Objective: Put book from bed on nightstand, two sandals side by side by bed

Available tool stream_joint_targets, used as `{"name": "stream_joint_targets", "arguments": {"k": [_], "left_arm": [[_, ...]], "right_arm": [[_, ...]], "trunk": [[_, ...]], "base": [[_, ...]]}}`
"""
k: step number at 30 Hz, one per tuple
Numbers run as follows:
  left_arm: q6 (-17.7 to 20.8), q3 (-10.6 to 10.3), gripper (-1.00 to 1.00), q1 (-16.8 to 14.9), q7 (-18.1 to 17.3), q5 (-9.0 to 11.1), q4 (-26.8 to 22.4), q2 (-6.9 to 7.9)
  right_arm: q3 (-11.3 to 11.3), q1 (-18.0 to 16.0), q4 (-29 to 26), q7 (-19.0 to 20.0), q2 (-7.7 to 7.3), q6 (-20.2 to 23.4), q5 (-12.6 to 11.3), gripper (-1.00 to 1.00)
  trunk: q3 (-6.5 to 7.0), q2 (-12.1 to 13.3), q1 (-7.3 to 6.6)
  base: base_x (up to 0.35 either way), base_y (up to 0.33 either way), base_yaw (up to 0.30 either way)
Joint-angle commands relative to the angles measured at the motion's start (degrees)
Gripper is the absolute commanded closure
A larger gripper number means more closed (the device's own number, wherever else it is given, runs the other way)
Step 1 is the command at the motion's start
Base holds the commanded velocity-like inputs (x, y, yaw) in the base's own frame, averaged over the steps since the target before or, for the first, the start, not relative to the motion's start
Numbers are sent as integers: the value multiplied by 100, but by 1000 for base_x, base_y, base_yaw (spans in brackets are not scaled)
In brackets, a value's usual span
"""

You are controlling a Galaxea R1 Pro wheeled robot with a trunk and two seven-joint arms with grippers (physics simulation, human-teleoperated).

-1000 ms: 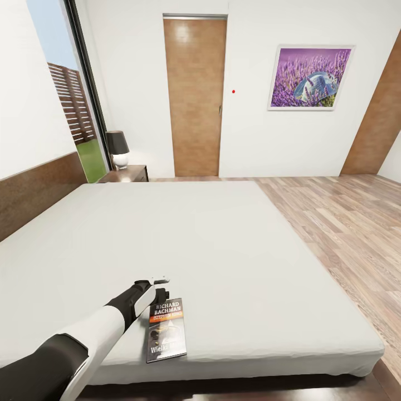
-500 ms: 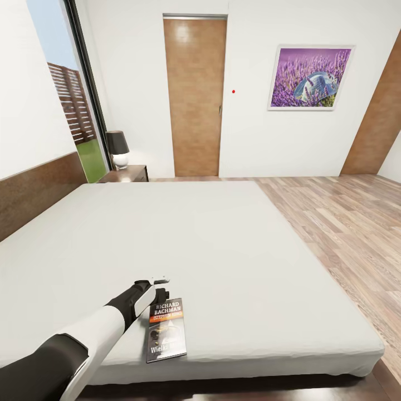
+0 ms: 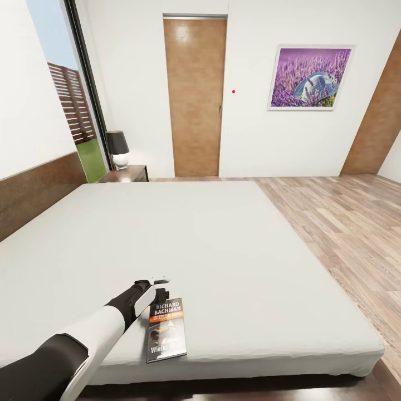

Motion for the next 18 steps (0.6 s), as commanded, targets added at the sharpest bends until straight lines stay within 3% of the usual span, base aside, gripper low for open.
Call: {"name": "stream_joint_targets", "arguments": {"k": [1, 18], "left_arm": [[20, -44, -100, -2, 44, 61, -11, 2], [20, -44, -100, -2, 44, 61, -11, -1]], "right_arm": [[-49, -3, 13, -18, 1, -33, 60, -100], [-47, -3, 12, -18, 7, -33, 61, -100]], "trunk": [[-4, -2, 0], [-4, -2, 0]], "base": [[0, 0, 0], [0, 0, 0]]}}
